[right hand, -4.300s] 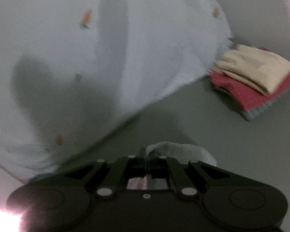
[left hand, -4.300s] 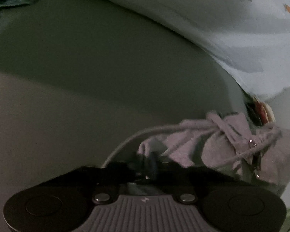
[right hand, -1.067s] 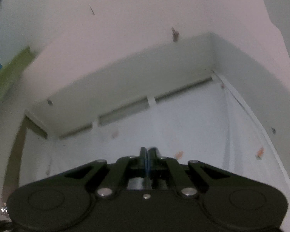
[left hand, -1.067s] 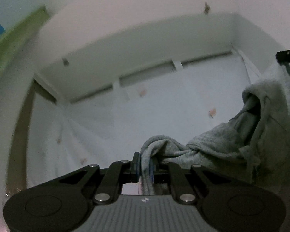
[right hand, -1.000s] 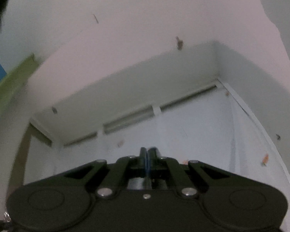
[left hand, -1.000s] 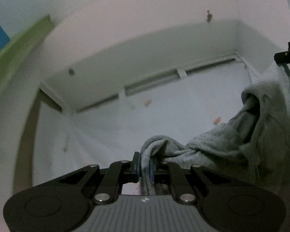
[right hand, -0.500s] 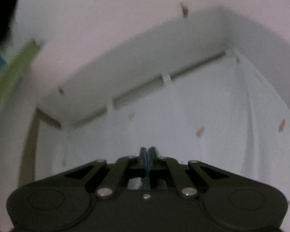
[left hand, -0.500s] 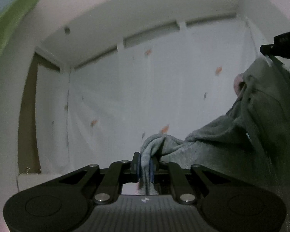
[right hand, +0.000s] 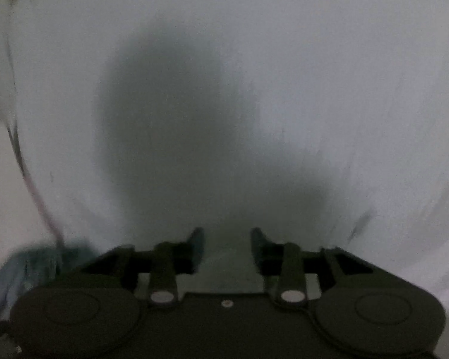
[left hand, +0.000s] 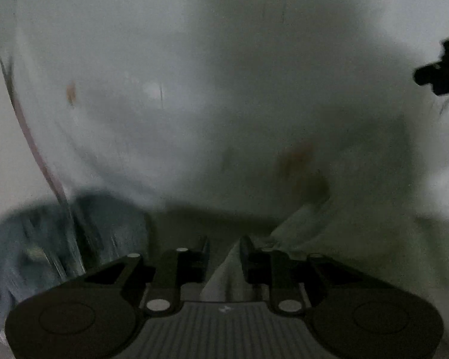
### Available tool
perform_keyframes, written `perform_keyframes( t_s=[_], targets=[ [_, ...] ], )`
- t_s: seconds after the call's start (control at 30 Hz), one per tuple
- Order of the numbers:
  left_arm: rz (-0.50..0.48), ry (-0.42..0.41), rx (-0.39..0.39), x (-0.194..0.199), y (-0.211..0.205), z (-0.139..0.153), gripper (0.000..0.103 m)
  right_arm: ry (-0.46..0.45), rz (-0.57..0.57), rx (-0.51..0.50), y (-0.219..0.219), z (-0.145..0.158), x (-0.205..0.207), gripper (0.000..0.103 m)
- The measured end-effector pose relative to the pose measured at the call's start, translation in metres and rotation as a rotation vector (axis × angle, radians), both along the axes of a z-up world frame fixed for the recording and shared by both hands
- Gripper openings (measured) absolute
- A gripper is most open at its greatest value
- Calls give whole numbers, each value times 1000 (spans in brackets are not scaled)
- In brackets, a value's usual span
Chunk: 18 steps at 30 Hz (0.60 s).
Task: Fold clothes
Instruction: 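Lay the hoodie flat on the table and open both grippers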
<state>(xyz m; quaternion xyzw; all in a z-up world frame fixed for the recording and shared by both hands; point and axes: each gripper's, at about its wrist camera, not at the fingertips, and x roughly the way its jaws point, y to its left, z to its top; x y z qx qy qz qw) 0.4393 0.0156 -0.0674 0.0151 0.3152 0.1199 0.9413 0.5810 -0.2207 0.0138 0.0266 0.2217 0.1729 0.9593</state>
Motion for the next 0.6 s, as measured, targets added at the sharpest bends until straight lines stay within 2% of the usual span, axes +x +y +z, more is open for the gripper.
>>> perform_keyframes(
  t_s=[0.03,0.1,0.17,0.23,0.3,0.33,0.4,0.47,0.6],
  targets=[
    [-11,20,-15,-4,6,-16,35,49,3,-21,6,-22,6,42],
    [-19,79,-71,-22,10,-40,56,56,-27,-122,8,-55,-9,49],
    [-23,143,-135,-43,12,-62,57,109,-77,-174,-5,-85,-34,49],
    [-30,217,-210,-64,13,-82,58,226,-144,-151,-35,-115,-68,51],
    [-38,302,-298,-89,6,-97,67,357,-213,-116,-68,-143,-107,52],
    [-49,334,-317,-100,0,-102,70,430,-248,-101,-87,-159,-130,53],
    [-82,386,-315,-121,-14,-109,80,541,-339,-149,-125,-189,-182,54],
    [-83,434,-311,-136,-24,-114,82,638,-412,-157,-154,-206,-222,54],
    [-63,526,-302,-163,-43,-123,83,761,-479,-74,-198,-237,-296,59]
  ],
)
